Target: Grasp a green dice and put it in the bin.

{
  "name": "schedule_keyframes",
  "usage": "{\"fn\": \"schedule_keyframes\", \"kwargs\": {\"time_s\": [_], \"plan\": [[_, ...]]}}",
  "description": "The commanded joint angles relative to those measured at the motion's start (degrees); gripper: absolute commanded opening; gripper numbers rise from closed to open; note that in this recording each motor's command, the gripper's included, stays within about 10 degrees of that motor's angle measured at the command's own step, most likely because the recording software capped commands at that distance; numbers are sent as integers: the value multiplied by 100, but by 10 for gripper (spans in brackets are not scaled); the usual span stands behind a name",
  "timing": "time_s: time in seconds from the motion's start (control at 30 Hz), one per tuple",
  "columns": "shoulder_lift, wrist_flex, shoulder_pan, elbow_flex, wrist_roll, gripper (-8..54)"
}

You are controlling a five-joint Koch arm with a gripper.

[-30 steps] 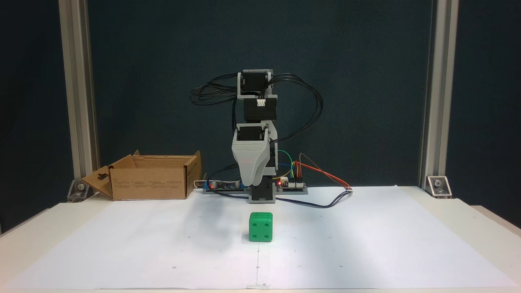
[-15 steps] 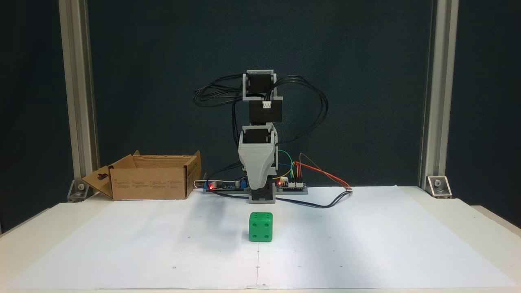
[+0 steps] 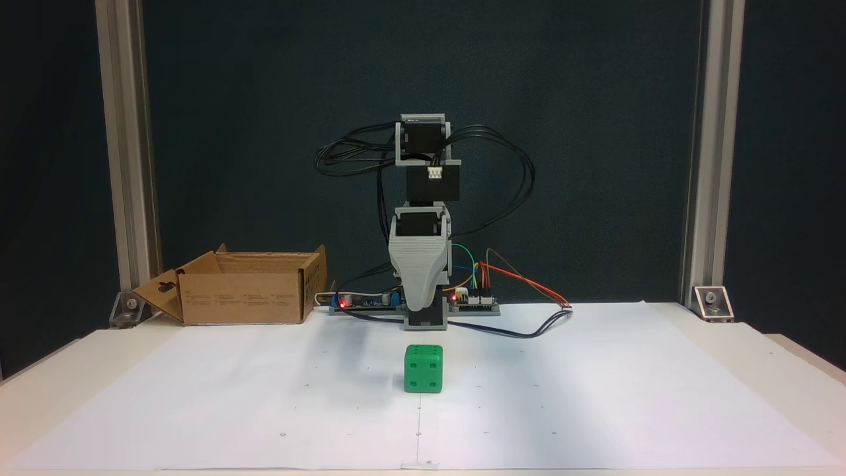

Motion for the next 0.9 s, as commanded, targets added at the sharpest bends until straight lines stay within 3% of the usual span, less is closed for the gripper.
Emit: {"fn": "schedule_keyframes", "kwargs": {"time_s": [0.0,0.87], "plan": [[-18,-79,-123,-26,255,435],[-1204,-1327,-158,712,264,434]]}}
